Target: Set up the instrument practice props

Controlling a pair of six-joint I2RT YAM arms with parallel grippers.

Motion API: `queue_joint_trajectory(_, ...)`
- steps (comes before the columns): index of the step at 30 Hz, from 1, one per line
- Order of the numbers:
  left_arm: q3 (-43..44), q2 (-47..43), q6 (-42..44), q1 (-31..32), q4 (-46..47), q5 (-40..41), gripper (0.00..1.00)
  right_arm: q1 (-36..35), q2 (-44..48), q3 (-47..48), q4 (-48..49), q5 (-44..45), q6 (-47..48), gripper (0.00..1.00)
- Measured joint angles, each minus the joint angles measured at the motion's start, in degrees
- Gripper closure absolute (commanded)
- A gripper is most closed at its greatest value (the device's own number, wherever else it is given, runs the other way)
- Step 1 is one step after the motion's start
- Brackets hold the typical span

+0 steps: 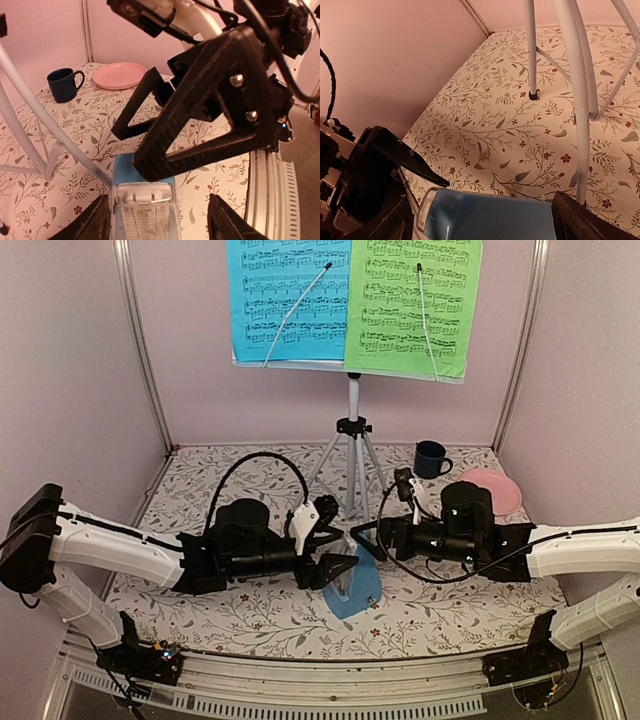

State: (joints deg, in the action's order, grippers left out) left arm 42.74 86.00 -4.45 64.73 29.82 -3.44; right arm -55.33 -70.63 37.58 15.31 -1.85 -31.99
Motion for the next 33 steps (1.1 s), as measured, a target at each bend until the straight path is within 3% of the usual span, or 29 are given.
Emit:
queue_joint_trajectory(7, 0.0, 1.4, 0.0, -0.9, 2.5, -1.0, 0.48, 0.7, -1.7, 0.3, -1.1, -0.9, -1.6, 0.04)
queue_joint_trajectory(21, -2.4, 2.0, -0.1, -1.9, 7.6, -2.7, 0.83, 1.0, -1.9, -1.2, 1.2, -1.1, -3.0, 0.07)
queue_joint_trajectory(33, -5.2, 0.9, 1.0, -2.1, 11.0, -2.8, 0.89, 0.6, -3.6, -2.7, 6.6, -1.6, -3.1, 0.08)
